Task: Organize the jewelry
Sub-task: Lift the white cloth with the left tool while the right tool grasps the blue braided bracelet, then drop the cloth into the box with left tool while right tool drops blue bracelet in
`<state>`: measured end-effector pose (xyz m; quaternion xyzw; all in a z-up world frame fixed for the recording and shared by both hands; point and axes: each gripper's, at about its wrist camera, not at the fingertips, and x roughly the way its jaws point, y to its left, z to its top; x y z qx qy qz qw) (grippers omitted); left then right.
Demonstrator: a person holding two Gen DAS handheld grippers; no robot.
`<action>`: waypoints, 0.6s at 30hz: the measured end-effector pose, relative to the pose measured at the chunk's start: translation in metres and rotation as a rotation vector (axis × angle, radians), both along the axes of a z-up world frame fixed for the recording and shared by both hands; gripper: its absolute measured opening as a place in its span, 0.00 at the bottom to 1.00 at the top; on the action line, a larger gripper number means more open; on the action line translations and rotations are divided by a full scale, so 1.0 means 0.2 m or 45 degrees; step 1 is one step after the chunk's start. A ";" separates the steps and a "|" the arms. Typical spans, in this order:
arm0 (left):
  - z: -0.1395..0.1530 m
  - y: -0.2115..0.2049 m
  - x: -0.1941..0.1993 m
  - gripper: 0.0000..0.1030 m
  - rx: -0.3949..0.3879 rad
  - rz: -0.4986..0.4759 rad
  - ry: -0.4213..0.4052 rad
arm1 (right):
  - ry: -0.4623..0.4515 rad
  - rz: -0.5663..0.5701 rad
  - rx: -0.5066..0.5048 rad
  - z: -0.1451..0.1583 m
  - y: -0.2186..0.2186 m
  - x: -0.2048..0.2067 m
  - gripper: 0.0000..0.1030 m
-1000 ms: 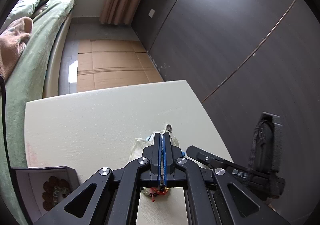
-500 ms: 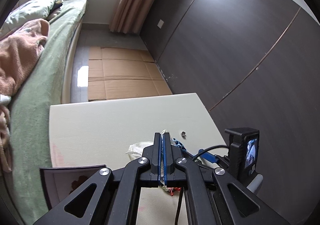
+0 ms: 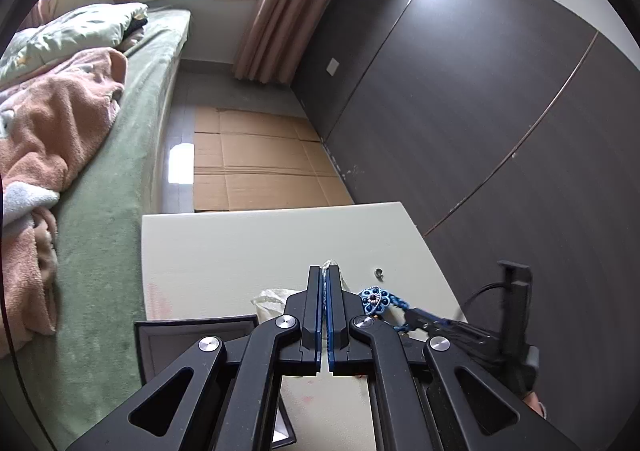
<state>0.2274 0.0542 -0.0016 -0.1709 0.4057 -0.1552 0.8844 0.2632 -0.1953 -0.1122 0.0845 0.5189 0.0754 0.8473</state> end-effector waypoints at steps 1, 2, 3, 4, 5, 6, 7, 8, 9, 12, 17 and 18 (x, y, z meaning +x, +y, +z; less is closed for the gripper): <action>0.01 0.01 -0.01 0.00 -0.002 0.005 -0.008 | -0.027 0.000 0.066 0.04 -0.03 -0.02 0.06; 0.02 0.03 -0.02 0.00 -0.004 0.008 -0.015 | -0.059 0.003 0.114 0.08 -0.04 -0.03 0.06; 0.02 0.04 -0.03 0.00 -0.005 0.012 -0.020 | -0.098 0.006 0.154 0.12 -0.06 -0.06 0.06; 0.03 0.05 -0.04 0.01 -0.005 0.016 -0.023 | -0.128 0.010 0.191 0.16 -0.06 -0.07 0.06; 0.03 0.07 -0.05 0.00 -0.007 0.020 -0.025 | -0.152 0.013 0.231 0.19 -0.07 -0.09 0.06; 0.03 0.08 -0.06 0.01 -0.008 0.023 -0.026 | -0.169 0.015 0.266 0.22 -0.08 -0.10 0.06; 0.04 0.10 -0.07 0.01 -0.007 0.027 -0.028 | -0.187 0.019 0.300 0.24 -0.08 -0.13 0.06; 0.04 0.11 -0.07 0.01 -0.006 0.031 -0.029 | -0.204 0.028 0.324 0.27 -0.08 -0.15 0.06; 0.04 0.12 -0.08 0.01 -0.004 0.033 -0.030 | -0.220 0.038 0.345 0.29 -0.08 -0.16 0.06; 0.04 0.16 -0.11 0.01 0.005 0.035 -0.034 | -0.267 0.069 0.403 0.36 -0.05 -0.19 0.06; 0.04 0.24 -0.16 0.01 0.006 0.034 -0.029 | -0.357 0.143 0.493 0.47 0.03 -0.24 0.06; 0.03 0.25 -0.17 0.01 0.000 0.022 -0.019 | -0.372 0.164 0.513 0.49 0.06 -0.25 0.06</action>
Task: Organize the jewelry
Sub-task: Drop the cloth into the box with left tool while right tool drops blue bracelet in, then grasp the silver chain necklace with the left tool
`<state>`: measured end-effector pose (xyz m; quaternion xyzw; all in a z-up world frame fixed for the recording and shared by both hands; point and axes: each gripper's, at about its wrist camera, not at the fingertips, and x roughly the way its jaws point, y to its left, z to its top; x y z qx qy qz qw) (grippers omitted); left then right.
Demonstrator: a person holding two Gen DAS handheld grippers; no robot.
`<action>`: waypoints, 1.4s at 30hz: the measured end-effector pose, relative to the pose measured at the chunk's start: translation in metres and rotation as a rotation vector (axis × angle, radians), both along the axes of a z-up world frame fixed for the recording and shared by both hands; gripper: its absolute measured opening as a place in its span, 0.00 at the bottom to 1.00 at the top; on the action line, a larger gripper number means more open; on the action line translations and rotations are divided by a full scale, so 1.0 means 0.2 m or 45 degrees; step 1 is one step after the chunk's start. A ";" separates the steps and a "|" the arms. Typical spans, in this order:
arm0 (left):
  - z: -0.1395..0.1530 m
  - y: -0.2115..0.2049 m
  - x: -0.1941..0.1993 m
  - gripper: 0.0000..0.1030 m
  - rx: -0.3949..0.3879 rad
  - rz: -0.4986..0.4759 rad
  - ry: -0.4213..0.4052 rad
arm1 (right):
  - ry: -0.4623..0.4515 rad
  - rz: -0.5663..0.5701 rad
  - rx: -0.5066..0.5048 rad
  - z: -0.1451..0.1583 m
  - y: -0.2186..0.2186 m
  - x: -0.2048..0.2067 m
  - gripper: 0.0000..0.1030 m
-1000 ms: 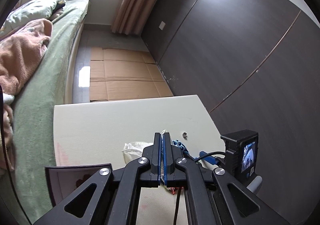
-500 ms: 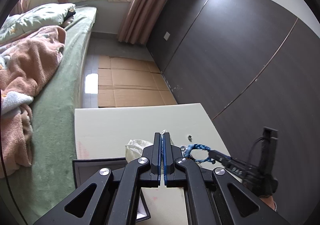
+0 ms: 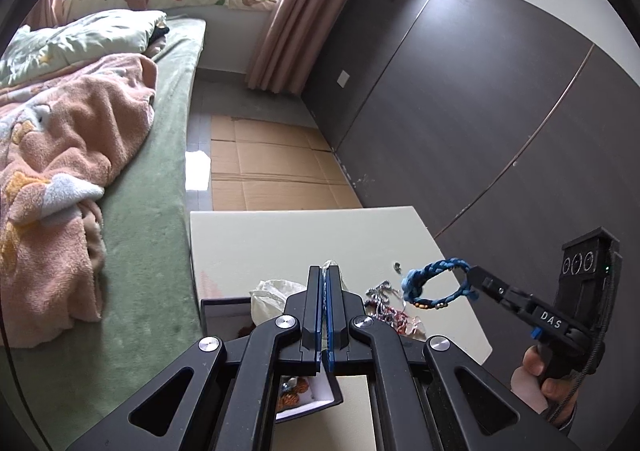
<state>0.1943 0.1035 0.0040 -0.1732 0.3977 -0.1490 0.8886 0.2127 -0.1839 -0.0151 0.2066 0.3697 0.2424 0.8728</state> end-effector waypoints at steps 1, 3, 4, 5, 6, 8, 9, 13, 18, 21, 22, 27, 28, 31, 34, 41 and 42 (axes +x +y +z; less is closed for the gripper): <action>-0.01 0.00 0.00 0.01 -0.002 -0.009 0.015 | -0.014 0.015 0.009 0.01 0.04 0.01 0.06; -0.04 0.01 0.01 0.02 -0.005 -0.037 0.065 | -0.043 0.053 0.010 0.03 0.11 -0.01 0.06; -0.07 0.01 0.02 0.02 0.003 -0.048 0.103 | -0.047 0.071 0.005 0.04 0.14 -0.01 0.06; -0.09 0.01 0.02 0.04 0.019 -0.044 0.144 | -0.049 0.092 0.006 0.04 0.18 -0.01 0.06; -0.12 0.02 0.02 0.05 0.032 -0.033 0.175 | -0.051 0.110 0.010 0.04 0.21 -0.01 0.06; -0.14 0.06 0.02 0.26 0.038 -0.005 0.205 | -0.043 0.144 0.025 0.04 0.27 -0.02 0.06; -0.14 0.08 0.02 0.38 0.030 0.007 0.204 | -0.039 0.164 0.033 0.04 0.30 -0.02 0.06; -0.07 0.16 -0.01 0.81 -0.022 0.064 0.122 | -0.035 0.240 0.044 0.05 0.40 -0.03 0.06; -0.01 0.25 -0.01 0.81 -0.032 0.125 0.083 | -0.034 0.371 0.017 0.06 0.57 -0.06 0.06; 0.00 0.29 -0.01 0.81 -0.049 0.155 0.067 | -0.034 0.445 -0.013 0.07 0.68 -0.07 0.06; 0.00 0.30 -0.01 0.81 -0.058 0.167 0.059 | -0.027 0.465 -0.028 0.06 0.71 -0.06 0.06; 0.00 0.35 -0.01 0.81 -0.085 0.212 0.033 | 0.117 0.509 -0.176 0.01 0.82 0.06 0.32; 0.00 0.34 -0.01 0.81 -0.083 0.218 0.034 | 0.126 0.501 -0.184 0.01 0.80 0.08 0.48; -0.01 0.32 0.01 0.81 -0.075 0.224 0.028 | 0.043 0.464 -0.196 0.08 0.72 0.12 0.69; -0.02 0.24 0.04 0.81 -0.026 0.226 0.029 | -0.008 0.445 -0.193 0.10 0.63 0.15 0.74; -0.07 -0.04 0.15 0.81 0.038 0.056 0.043 | 0.140 0.368 -0.026 -0.08 0.30 0.30 0.78; -0.08 -0.08 0.17 0.81 0.059 0.031 0.051 | 0.168 0.353 -0.012 -0.12 0.26 0.34 0.78</action>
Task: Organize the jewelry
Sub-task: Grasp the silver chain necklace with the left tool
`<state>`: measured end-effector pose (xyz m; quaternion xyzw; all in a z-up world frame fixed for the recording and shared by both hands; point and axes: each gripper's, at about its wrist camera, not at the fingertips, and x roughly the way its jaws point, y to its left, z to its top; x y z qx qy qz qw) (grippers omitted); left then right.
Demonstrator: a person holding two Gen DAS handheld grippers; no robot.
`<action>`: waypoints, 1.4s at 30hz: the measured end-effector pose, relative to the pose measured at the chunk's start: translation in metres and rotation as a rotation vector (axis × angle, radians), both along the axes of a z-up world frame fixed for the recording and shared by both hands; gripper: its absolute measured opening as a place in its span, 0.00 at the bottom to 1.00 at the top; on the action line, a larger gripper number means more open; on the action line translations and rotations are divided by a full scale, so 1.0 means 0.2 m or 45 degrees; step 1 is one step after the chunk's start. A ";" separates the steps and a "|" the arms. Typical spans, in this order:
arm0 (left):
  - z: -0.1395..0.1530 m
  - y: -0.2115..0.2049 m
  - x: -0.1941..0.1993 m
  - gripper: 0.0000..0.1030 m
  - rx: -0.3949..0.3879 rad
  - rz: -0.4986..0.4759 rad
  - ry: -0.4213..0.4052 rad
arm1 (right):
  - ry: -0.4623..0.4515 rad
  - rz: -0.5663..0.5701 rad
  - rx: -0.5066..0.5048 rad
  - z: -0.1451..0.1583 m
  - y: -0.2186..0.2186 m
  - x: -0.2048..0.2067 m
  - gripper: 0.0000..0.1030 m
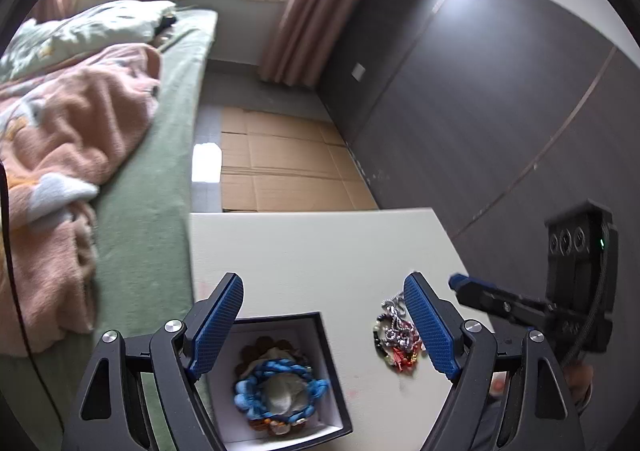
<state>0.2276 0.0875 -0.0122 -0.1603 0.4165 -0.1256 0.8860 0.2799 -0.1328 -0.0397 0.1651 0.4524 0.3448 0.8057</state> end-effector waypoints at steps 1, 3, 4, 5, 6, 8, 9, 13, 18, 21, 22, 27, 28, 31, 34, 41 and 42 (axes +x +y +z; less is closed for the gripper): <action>-0.01 -0.05 0.02 0.81 0.026 -0.031 0.017 | 0.018 -0.011 -0.001 -0.03 -0.03 0.03 0.78; -0.04 -0.14 0.07 0.81 0.033 -0.113 0.056 | 0.035 -0.056 -0.046 -0.07 -0.09 0.07 0.78; -0.06 -0.18 0.10 0.81 0.019 -0.145 0.078 | 0.036 -0.078 -0.065 -0.07 -0.11 0.09 0.78; -0.08 -0.22 0.12 0.81 0.018 -0.164 0.093 | 0.039 -0.100 -0.085 -0.07 -0.14 0.11 0.78; -0.10 -0.25 0.13 0.81 0.020 -0.178 0.105 | 0.039 -0.123 -0.102 -0.07 -0.16 0.12 0.78; -0.13 -0.30 0.14 0.80 0.021 -0.181 0.144 | 0.033 -0.183 -0.122 -0.08 -0.22 0.13 0.78; -0.14 -0.32 0.14 0.80 0.007 -0.183 0.157 | 0.045 -0.213 -0.123 -0.10 -0.25 0.13 0.78; -0.18 -0.41 0.13 0.73 0.043 -0.184 0.167 | 0.145 -0.373 -0.089 -0.17 -0.42 0.09 0.78; -0.24 -0.50 0.12 0.58 0.044 -0.211 0.217 | 0.187 -0.497 -0.184 -0.21 -0.57 0.01 0.78; -0.28 -0.54 0.13 0.46 0.048 -0.203 0.263 | 0.206 -0.491 -0.193 -0.23 -0.63 -0.04 0.78; -0.30 -0.57 0.13 0.45 0.059 -0.203 0.281 | 0.213 -0.499 -0.203 -0.25 -0.64 -0.05 0.78; -0.32 -0.67 0.13 0.42 0.073 -0.244 0.291 | 0.279 -0.468 -0.236 -0.30 -0.66 -0.07 0.78; -0.33 -0.69 0.13 0.42 0.086 -0.249 0.298 | 0.274 -0.463 -0.245 -0.31 -0.66 -0.07 0.78; -0.38 -0.73 0.13 0.42 0.116 -0.272 0.314 | 0.285 -0.473 -0.263 -0.33 -0.68 -0.08 0.78; -0.43 -0.77 0.15 0.42 0.164 -0.285 0.325 | 0.294 -0.467 -0.253 -0.34 -0.69 -0.08 0.78; -0.51 -0.84 0.17 0.42 0.290 -0.305 0.350 | 0.286 -0.459 -0.281 -0.35 -0.70 -0.07 0.78; -0.53 -0.85 0.18 0.42 0.299 -0.306 0.360 | 0.281 -0.456 -0.287 -0.34 -0.69 -0.07 0.78</action>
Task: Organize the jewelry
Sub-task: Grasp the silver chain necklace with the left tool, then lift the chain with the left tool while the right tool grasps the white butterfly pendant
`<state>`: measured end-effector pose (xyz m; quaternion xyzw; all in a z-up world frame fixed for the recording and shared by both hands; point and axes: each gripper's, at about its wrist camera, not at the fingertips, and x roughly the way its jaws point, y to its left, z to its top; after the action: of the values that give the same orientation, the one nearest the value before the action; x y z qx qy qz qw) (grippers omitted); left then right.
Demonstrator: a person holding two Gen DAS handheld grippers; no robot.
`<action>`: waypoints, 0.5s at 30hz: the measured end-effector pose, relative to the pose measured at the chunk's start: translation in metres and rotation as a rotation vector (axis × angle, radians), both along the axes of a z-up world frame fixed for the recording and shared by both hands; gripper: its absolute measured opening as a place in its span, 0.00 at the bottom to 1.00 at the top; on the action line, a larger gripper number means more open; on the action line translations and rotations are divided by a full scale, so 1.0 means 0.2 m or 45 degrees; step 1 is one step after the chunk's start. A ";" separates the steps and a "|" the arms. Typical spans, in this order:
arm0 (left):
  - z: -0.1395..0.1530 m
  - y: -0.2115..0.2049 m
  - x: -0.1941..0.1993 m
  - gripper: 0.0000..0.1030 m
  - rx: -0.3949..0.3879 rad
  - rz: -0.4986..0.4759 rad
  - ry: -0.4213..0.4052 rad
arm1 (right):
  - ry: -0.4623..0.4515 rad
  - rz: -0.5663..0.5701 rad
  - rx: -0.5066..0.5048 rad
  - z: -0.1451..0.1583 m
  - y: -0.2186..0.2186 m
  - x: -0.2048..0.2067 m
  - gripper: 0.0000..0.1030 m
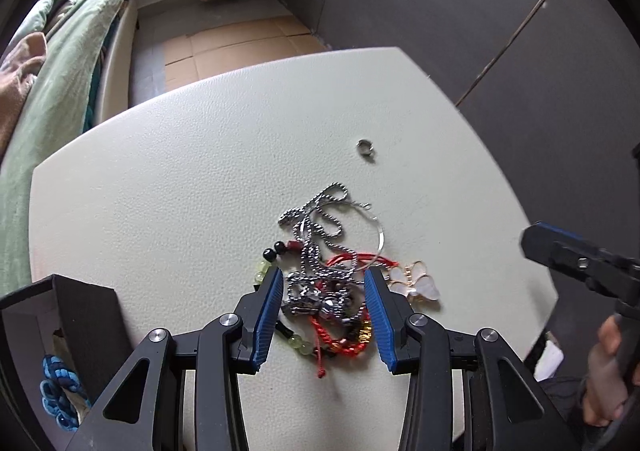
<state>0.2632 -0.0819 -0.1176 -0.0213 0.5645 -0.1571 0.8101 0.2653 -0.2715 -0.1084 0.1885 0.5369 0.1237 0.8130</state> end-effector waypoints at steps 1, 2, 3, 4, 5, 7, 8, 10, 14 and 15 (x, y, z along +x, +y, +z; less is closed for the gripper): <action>-0.02 0.00 0.00 0.42 0.008 -0.004 0.018 | 0.000 0.004 -0.006 0.00 0.01 0.00 0.78; -0.04 -0.01 0.00 0.42 0.022 -0.010 0.035 | 0.000 0.006 -0.009 0.00 0.01 0.00 0.78; -0.03 -0.01 -0.01 0.42 0.031 -0.017 0.010 | 0.001 0.008 -0.012 0.00 0.01 0.00 0.78; -0.04 -0.02 0.00 0.34 0.038 -0.017 0.016 | 0.004 0.013 -0.018 0.00 0.02 0.00 0.78; -0.04 -0.01 0.00 0.26 0.016 -0.012 0.027 | 0.010 0.017 -0.025 0.00 0.02 -0.01 0.78; -0.02 0.02 0.01 0.05 -0.060 0.024 0.038 | 0.017 0.015 -0.027 -0.01 0.03 -0.01 0.78; -0.01 0.04 0.01 0.05 -0.079 0.046 0.037 | 0.019 0.012 -0.026 -0.01 0.03 -0.02 0.78; 0.05 0.08 0.00 0.05 -0.105 0.079 -0.003 | 0.025 0.007 -0.022 -0.01 0.03 -0.05 0.78; 0.19 0.13 -0.07 0.05 -0.186 0.110 -0.063 | 0.023 0.001 -0.024 -0.01 0.03 -0.10 0.78; 0.22 0.14 -0.08 0.05 -0.191 0.114 -0.084 | 0.022 0.000 -0.026 -0.01 0.04 -0.11 0.78</action>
<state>0.2464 -0.0537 -0.0737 -0.1021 0.5227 -0.1631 0.8305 0.2428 -0.2642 -0.1098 0.1813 0.5452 0.1167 0.8101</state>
